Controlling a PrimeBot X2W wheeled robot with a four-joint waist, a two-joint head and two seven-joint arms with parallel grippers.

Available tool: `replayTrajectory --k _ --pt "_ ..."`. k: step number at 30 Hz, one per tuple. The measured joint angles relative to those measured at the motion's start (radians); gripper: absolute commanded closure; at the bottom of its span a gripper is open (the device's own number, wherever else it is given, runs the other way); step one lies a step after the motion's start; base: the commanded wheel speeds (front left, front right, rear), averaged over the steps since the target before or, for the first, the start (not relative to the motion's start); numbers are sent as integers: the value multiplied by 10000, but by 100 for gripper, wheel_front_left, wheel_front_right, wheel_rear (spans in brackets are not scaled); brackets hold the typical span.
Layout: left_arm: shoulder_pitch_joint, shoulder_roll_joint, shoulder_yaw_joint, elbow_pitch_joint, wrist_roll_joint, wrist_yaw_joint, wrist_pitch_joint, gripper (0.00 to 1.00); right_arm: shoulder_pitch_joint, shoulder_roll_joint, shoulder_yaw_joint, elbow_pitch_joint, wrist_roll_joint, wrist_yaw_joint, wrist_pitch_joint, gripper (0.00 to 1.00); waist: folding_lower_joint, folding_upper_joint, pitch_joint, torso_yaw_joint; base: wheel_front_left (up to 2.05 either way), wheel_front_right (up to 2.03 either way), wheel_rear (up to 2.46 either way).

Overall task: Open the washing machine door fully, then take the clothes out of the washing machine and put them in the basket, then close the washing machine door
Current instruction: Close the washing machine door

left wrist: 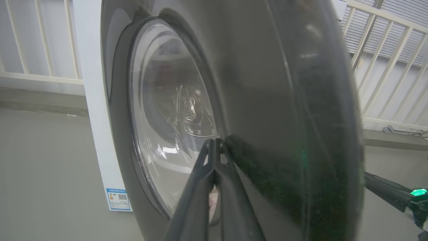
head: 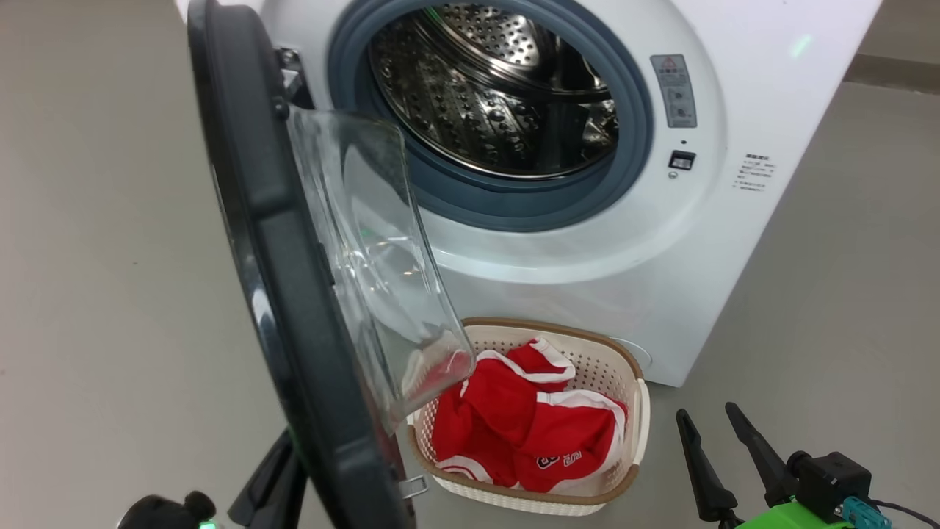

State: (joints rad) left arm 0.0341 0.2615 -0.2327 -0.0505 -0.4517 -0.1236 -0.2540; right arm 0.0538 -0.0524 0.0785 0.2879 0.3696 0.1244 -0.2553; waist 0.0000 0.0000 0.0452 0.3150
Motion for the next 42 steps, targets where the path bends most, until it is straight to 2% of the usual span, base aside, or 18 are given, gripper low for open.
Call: replayTrajectory --k 11,20,29,42 --pt "-1234 40 -1244 380 -92 0 0 100 -412 21 -102 -113 0 0 0 0 0 0 397 -813 0 0 0" --pt "-3013 -221 -1962 1103 -148 0 0 100 -669 27 -228 -257 23 0 0 0 0 0 829 -1714 0 0 0" --pt "-4610 -608 -1833 2128 -56 -6 -2 100 -1071 27 -228 -359 182 0 0 0 0 0 1382 -2549 0 0 0" --pt "-6450 -616 -1043 3822 -291 -13 -4 100 -1254 31 -46 -431 625 0 0 0 0 0 2015 -3992 0 0 0"
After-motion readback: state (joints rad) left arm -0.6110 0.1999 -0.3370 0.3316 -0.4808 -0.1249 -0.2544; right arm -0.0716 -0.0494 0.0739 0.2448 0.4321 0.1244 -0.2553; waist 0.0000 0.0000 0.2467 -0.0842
